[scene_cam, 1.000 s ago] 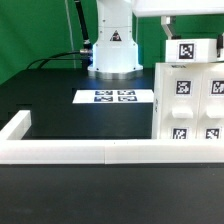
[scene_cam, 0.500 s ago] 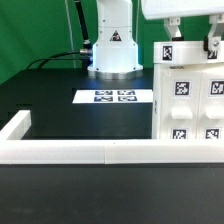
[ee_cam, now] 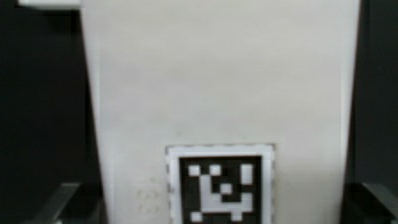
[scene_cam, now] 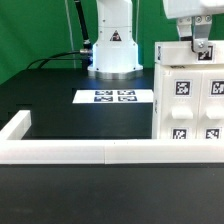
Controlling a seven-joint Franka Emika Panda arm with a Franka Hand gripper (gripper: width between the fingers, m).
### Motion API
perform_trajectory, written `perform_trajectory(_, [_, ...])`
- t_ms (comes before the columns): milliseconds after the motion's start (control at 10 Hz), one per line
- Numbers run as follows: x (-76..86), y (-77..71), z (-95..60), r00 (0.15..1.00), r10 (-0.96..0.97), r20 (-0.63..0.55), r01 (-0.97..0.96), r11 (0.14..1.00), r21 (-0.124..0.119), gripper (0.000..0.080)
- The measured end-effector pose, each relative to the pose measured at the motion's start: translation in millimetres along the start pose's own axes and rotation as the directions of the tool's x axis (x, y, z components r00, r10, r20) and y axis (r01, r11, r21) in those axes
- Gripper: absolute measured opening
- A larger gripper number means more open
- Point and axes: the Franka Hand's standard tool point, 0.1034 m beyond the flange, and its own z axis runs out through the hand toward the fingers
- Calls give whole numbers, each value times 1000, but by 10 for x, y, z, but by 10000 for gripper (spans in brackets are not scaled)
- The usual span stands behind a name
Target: Assemble cabinet
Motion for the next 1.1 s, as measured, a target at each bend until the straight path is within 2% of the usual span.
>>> perform_trajectory(400, [-9, -5, -4, 957, 290, 18, -290, 957, -1, 564])
perform_trajectory(800, [-22, -12, -9, 923, 381, 59, -381, 924, -8, 564])
perform_trajectory(1000, [-17, 1, -11, 920, 384, 80, -383, 923, -26, 564])
perform_trajectory(1100, [-26, 23, -10, 919, 386, 82, -384, 922, -43, 637])
